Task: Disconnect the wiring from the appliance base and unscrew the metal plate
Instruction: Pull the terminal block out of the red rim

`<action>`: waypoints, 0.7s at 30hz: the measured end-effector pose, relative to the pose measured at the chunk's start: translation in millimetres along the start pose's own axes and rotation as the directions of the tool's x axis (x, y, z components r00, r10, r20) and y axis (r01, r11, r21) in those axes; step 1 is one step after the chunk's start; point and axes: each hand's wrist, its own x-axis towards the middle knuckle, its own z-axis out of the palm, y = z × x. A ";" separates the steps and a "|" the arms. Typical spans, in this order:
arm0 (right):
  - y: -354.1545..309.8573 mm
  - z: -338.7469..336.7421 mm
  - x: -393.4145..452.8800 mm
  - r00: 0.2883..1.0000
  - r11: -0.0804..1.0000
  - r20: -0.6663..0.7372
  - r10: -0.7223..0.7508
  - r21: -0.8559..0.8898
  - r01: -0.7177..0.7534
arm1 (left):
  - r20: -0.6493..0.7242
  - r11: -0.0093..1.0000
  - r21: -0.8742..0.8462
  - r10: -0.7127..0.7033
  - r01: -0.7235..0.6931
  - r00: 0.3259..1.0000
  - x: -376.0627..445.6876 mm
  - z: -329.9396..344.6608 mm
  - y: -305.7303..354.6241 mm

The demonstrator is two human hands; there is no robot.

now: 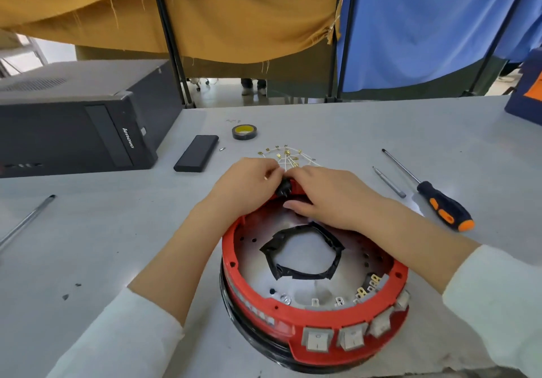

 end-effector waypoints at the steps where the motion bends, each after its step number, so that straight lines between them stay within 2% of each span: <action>1: -0.6 0.2 2.4 1.000 0.999 -0.010 -0.007 -0.049 0.006 | -0.014 0.991 0.132 0.033 -0.031 0.999 -0.2 -0.2 3.3; 3: -3.1 -4.1 8.6 0.999 0.990 -0.025 -0.022 -0.141 0.018 | -0.036 0.934 0.353 0.078 -0.060 0.996 -2.4 -0.2 9.1; 5: -6.8 -9.4 16.5 0.998 0.970 -0.023 -0.066 -0.238 0.059 | -0.008 0.889 0.456 0.051 -0.042 0.999 -6.4 -0.2 11.2; 8: -12.1 -10.1 21.1 0.990 0.959 -0.053 -0.130 -0.259 0.112 | 0.134 0.955 0.289 -0.102 0.059 0.986 -13.8 0.3 9.1; 11: -12.7 -5.8 16.0 0.977 0.959 -0.119 -0.179 -0.243 0.146 | 0.167 0.989 0.108 -0.116 0.099 0.979 -20.6 0.3 10.3; 15: -9.8 -3.4 18.2 0.976 0.960 -0.136 -0.170 -0.247 0.133 | 0.174 0.994 0.058 -0.100 0.091 0.980 -18.7 0.3 14.5; 21: -7.3 5.1 26.6 0.992 0.970 -0.071 -0.104 -0.228 0.085 | 0.142 0.993 -0.003 -0.114 0.116 0.983 -12.5 5.5 5.1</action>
